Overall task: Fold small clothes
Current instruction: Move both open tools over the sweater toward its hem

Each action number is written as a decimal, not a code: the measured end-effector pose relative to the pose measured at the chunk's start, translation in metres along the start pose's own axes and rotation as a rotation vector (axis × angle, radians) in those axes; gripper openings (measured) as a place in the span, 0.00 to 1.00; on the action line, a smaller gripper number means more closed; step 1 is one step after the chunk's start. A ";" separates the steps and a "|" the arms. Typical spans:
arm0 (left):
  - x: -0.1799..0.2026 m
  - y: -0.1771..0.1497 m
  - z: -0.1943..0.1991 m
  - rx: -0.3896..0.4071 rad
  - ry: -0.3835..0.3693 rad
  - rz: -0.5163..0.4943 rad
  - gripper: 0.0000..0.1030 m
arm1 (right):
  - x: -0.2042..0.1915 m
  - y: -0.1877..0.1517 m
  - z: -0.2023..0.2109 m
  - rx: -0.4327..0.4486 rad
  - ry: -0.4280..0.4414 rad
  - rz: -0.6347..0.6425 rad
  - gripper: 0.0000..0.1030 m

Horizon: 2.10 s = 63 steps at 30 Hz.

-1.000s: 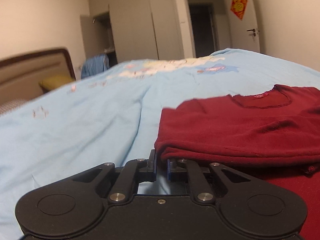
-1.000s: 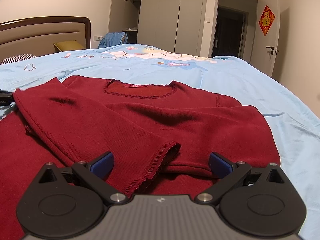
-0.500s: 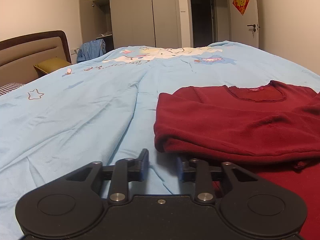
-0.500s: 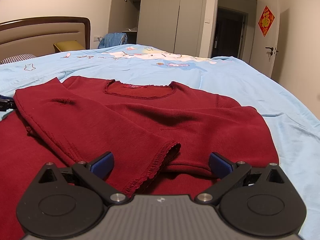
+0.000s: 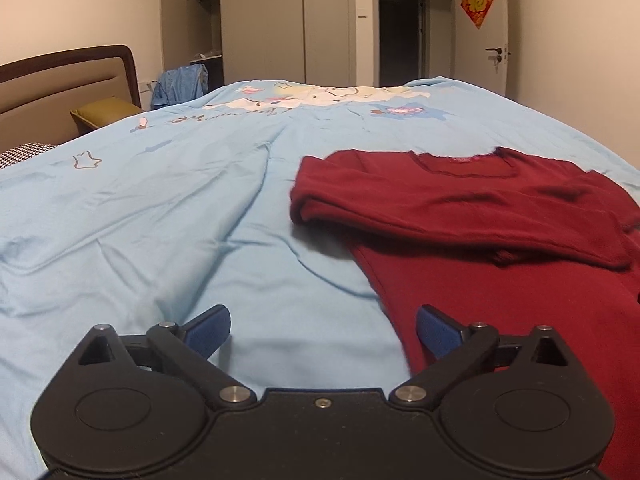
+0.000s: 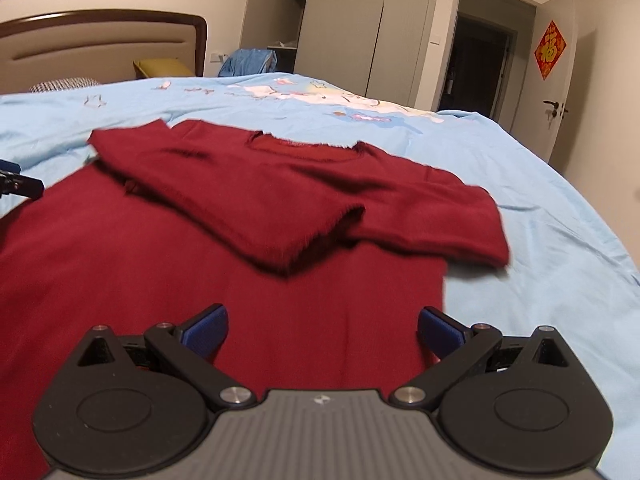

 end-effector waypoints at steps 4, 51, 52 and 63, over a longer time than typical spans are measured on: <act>0.007 -0.022 0.024 -0.021 -0.018 -0.023 0.99 | 0.001 -0.026 0.028 -0.029 -0.024 -0.005 1.00; 0.081 -0.053 0.122 0.015 -0.173 -0.164 0.99 | -0.117 -0.112 0.097 -0.221 -0.104 0.691 1.00; 0.082 -0.054 0.122 0.016 -0.175 -0.169 0.99 | -0.118 -0.113 0.097 -0.216 -0.109 0.700 1.00; 0.083 -0.052 0.126 0.021 -0.193 -0.178 0.99 | -0.130 -0.115 0.092 -0.158 -0.158 0.775 0.90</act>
Point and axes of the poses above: each gripper's, at about its wrist camera, not at the fingertips, and z roughly against the way its jaws point, x to its right, y to its top, the point moved 5 cm from there along -z, roughly the way its jaws point, and after that the axes turned 15 degrees about y, right-handed, at the moved point
